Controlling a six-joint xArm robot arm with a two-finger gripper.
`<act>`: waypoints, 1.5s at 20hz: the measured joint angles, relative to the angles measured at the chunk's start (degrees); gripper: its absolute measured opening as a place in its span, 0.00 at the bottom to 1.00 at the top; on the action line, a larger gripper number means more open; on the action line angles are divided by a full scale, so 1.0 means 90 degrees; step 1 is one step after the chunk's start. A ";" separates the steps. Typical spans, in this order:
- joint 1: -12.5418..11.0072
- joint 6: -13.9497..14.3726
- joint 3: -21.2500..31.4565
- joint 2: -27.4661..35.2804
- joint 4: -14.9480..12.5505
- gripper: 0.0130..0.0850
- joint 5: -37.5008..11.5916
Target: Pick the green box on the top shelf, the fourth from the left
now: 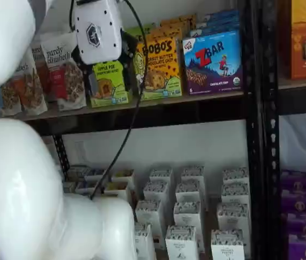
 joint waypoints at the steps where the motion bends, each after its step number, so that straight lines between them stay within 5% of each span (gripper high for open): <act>1: -0.0018 -0.0014 0.0036 -0.0040 0.0022 1.00 -0.0068; 5: -0.0200 -0.0138 0.0314 -0.0357 0.0215 1.00 -0.0610; 17: 0.0091 0.0109 0.0362 -0.0377 0.0124 1.00 -0.0805; 30: 0.1391 0.1268 0.0346 -0.0015 -0.0336 1.00 -0.1489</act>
